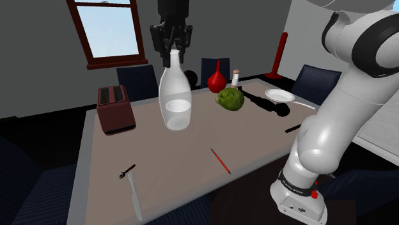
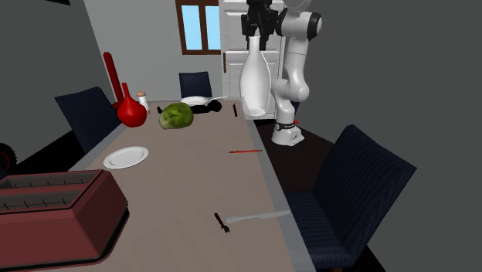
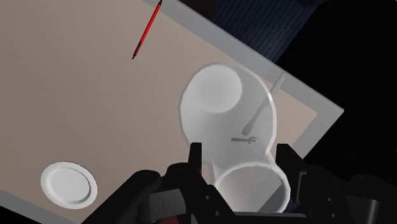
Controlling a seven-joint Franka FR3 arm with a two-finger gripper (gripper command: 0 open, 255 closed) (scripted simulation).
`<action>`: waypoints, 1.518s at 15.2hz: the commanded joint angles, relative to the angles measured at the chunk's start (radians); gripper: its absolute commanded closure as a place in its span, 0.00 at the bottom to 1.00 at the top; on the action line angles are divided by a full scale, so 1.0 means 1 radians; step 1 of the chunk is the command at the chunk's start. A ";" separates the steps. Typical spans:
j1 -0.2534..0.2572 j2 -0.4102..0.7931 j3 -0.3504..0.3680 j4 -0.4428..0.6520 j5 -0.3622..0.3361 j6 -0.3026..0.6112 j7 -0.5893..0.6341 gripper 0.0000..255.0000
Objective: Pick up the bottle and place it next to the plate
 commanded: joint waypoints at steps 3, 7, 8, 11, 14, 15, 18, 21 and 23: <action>-0.007 0.020 -0.008 0.039 -0.007 -0.021 -0.015 1.00; -0.041 0.015 -0.059 -0.042 -0.007 0.054 -0.103 1.00; -0.049 0.018 -0.070 -0.058 -0.008 0.071 -0.124 1.00; -0.074 0.031 -0.103 -0.097 -0.012 0.122 -0.183 1.00; -0.097 0.055 -0.133 -0.124 -0.018 0.171 -0.238 1.00; -0.104 0.066 -0.143 -0.130 -0.020 0.187 -0.255 1.00; -0.127 0.102 -0.169 -0.140 -0.026 0.231 -0.307 1.00; -0.150 0.147 -0.194 -0.138 -0.032 0.272 -0.355 1.00; -0.166 0.181 -0.209 -0.129 -0.036 0.297 -0.386 1.00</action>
